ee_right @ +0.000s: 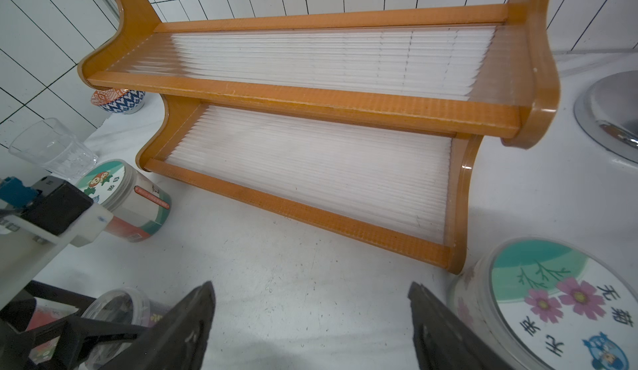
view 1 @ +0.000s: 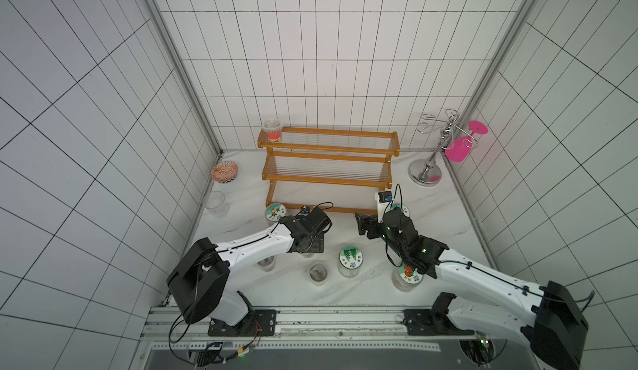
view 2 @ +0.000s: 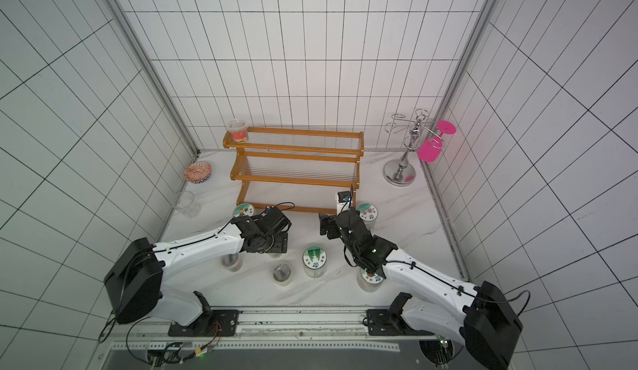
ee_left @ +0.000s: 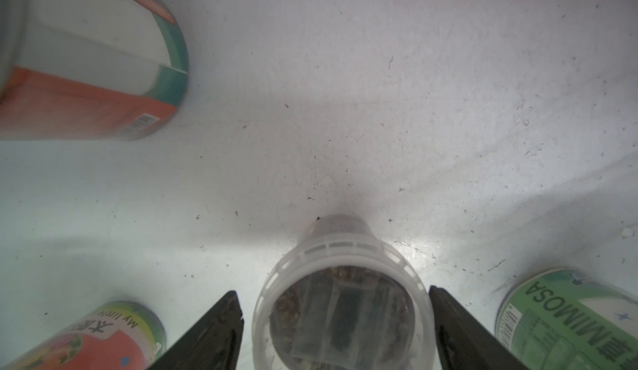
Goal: Place the seed container on the shelf
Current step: Pick up the seed jar at the center of the board.
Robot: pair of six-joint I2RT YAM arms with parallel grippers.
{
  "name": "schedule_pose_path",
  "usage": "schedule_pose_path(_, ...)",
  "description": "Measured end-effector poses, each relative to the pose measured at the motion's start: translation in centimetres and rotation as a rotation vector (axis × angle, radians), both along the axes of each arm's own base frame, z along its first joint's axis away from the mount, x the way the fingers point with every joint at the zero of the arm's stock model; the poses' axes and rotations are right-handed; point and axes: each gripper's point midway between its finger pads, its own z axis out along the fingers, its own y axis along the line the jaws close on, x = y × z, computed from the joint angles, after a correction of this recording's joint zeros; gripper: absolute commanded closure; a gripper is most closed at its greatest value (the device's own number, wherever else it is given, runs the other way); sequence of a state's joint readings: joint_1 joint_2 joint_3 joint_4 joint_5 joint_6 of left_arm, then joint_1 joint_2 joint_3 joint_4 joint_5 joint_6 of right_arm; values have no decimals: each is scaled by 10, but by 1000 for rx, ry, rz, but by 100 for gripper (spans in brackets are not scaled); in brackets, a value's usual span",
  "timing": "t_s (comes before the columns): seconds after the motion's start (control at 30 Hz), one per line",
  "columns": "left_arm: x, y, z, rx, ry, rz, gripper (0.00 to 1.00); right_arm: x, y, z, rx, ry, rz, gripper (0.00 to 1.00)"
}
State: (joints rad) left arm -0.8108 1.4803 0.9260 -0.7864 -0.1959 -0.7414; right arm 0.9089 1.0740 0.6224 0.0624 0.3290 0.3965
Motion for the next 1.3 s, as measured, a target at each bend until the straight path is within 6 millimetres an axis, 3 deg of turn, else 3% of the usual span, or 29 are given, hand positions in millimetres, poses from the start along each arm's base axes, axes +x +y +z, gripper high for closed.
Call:
schedule_pose_path(0.2,1,0,-1,8,0,-10,35,0,0,0,0,0,0,9)
schedule_pose_path(0.47,-6,3,6,19,18,-43,41,-7,15,2,10,-2,99,10)
schedule_pose_path(0.8,-2,-13,82,-44,-31,-184,45,-51,72,-3,21,6,557,9)
schedule_pose_path(1.1,-5,-16,149,-99,-18,-336,46,-77,101,34,103,-179,817,8)
schedule_pose_path(1.3,-17,-21,177,-131,1,-459,46,-85,114,45,116,-303,923,7)
